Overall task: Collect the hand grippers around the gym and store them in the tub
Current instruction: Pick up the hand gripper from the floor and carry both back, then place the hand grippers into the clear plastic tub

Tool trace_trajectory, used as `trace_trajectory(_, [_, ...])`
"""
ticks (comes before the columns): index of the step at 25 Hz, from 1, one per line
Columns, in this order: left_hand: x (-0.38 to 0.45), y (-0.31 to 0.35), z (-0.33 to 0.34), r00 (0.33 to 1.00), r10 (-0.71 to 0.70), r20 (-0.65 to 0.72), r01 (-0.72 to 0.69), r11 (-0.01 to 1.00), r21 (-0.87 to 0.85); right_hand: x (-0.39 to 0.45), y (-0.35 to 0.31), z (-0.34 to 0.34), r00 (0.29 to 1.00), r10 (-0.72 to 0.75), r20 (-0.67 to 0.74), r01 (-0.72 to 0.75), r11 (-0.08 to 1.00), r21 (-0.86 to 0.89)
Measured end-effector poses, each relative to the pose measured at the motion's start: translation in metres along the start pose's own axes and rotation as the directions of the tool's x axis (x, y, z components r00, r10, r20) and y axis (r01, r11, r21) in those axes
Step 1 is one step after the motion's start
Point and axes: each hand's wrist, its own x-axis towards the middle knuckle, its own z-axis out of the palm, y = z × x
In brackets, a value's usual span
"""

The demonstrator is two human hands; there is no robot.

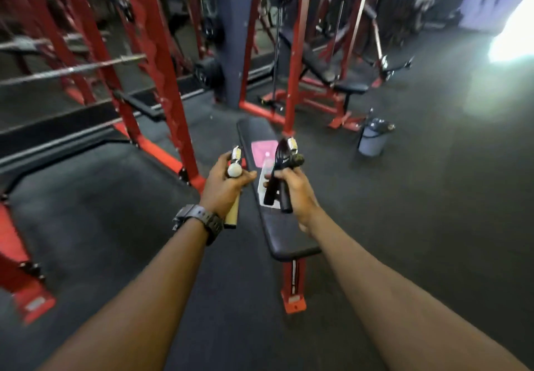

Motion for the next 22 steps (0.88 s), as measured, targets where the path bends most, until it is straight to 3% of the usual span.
trace_trajectory(4, [-0.023, 0.059, 0.013, 0.999, 0.037, 0.014, -0.036, 0.994, -0.101, -0.034, -0.055, 0.000, 0.993, -0.070, -0.093, 0.069, 0.998, -0.011])
trace_trajectory(8, [-0.029, 0.074, 0.013, 0.998, 0.044, 0.050, -0.038, 0.993, -0.110, -0.044, -0.054, 0.004, 0.991, -0.075, -0.110, 0.067, 0.995, -0.077])
trace_trajectory(16, [-0.011, 0.049, 0.008, 0.990, 0.017, 0.137, -0.004, 0.995, -0.096, -0.020, -0.033, 0.028, 0.978, -0.076, -0.193, 0.041, 0.984, -0.176])
trace_trajectory(22, [0.057, 0.015, 0.039, 0.988, -0.015, 0.154, 0.021, 0.999, -0.033, 0.049, -0.005, -0.002, 0.973, -0.038, -0.228, -0.010, 0.979, -0.204])
